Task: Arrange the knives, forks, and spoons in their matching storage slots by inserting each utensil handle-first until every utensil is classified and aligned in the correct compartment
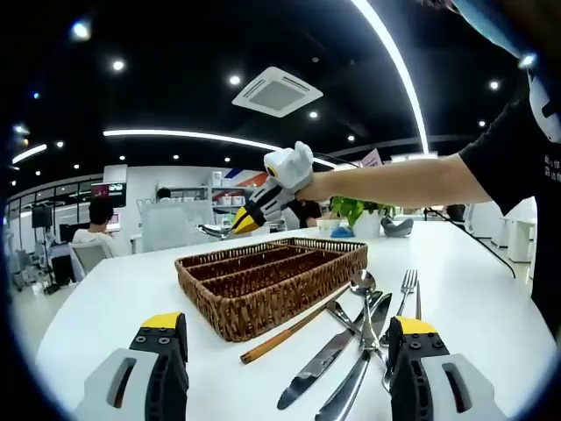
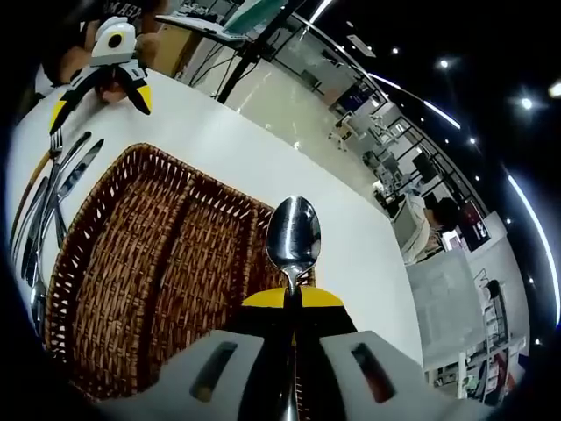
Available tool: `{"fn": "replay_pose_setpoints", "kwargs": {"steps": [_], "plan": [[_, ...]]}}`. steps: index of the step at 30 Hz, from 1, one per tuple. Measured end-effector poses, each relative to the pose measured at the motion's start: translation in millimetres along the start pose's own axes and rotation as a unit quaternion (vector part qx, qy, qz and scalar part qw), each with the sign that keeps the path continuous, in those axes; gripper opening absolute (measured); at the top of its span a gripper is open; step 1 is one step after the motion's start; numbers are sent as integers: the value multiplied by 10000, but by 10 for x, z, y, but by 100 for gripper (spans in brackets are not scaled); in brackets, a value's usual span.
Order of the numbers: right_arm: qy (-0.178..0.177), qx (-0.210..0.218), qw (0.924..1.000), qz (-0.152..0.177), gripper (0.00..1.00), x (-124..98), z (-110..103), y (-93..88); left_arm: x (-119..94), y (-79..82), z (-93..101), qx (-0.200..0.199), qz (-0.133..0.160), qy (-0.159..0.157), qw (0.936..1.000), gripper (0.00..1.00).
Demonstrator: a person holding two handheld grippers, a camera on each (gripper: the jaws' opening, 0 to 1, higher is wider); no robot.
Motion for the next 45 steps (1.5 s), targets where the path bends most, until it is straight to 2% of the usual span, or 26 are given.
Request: {"fn": "replay_pose_setpoints", "kwargs": {"steps": [7,17,22,29,45], "plan": [[0,47,10000,-14,0,69,166,-22,-19,-1,-51,-19,0,123,9999,100],[17,47,10000,-50,0,104,286,-28,19,-37,-33,0,-83,70,9999,100],[53,45,9999,-95,0,132,276,-69,6,-29,-37,33,-71,118,9999,100],[72,89,9999,-14,0,139,261,-60,38,-43,51,222,-162,-6,9996,100],[259,127,9996,22,0,268,171,-87,20,-55,11,247,-183,94,9995,100]]}}
Point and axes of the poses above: the point that each gripper's makers call its tool centre point, and the gripper's own axes: x roughly forward along the fingers, z roughly to its right, y roughly out of its top, the point moved 5 cm from there along -x, roughly backward along the fingers, and after that the axes turned 11 degrees about -z, right-handed, at the moved point
